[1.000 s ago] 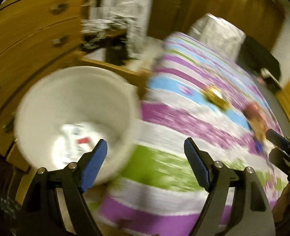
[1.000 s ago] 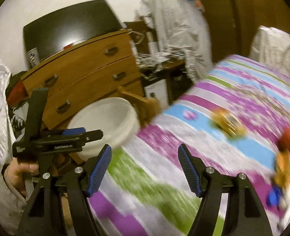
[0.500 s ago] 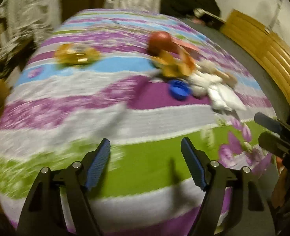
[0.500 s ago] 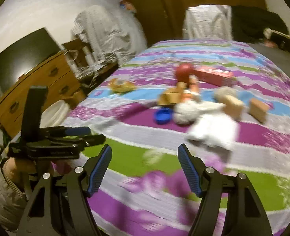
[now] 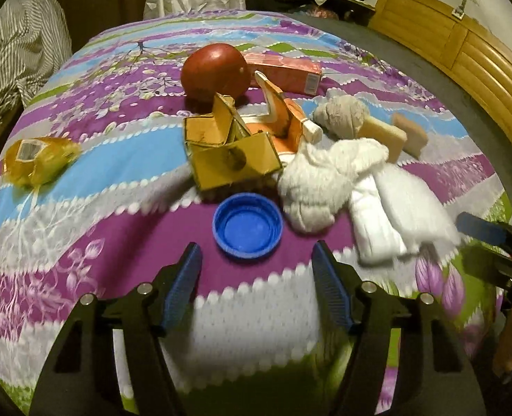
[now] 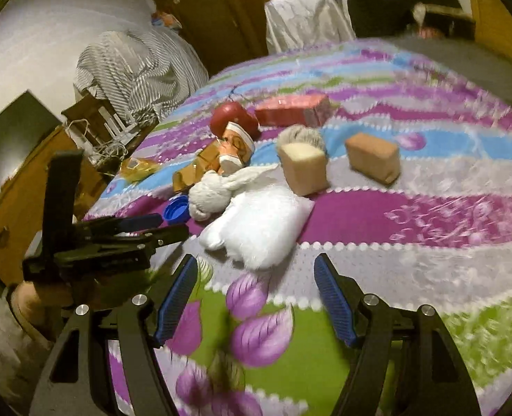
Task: Collect trash
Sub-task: 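Move both tools back over the cluttered bedspread, then grasp the blue bottle cap with the left tool while the right tool grasps the white foam block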
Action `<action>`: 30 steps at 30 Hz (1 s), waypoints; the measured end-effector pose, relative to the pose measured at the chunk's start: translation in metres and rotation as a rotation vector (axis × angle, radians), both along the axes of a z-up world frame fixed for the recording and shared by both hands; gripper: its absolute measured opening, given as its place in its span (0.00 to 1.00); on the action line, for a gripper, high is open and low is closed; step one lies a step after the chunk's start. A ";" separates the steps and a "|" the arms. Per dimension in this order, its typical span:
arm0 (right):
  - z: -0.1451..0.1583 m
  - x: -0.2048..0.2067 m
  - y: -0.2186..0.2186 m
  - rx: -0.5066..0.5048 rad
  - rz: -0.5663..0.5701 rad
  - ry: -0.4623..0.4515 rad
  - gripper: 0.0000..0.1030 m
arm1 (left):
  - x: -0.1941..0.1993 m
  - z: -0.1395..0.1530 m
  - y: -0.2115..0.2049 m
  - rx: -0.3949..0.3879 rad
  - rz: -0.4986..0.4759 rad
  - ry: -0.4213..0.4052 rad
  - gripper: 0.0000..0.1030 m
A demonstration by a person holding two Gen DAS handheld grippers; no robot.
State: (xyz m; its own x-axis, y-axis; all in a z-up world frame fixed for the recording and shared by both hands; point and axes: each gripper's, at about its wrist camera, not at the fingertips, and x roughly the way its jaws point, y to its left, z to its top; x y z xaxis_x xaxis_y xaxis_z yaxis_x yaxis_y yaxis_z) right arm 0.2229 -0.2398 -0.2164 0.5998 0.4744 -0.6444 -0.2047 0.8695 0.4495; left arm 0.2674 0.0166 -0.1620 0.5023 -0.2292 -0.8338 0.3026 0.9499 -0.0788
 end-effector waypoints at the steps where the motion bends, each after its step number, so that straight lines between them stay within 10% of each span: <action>1: -0.001 0.007 0.002 0.017 0.000 0.015 0.69 | 0.002 0.000 -0.002 0.002 0.001 -0.004 0.62; 13: -0.017 0.054 0.024 -0.040 -0.042 0.094 0.57 | 0.014 -0.002 -0.007 0.020 0.036 -0.031 0.42; 30: 0.039 -0.057 0.007 -0.207 -0.096 -0.253 0.55 | -0.064 0.048 0.015 -0.080 0.132 -0.201 0.37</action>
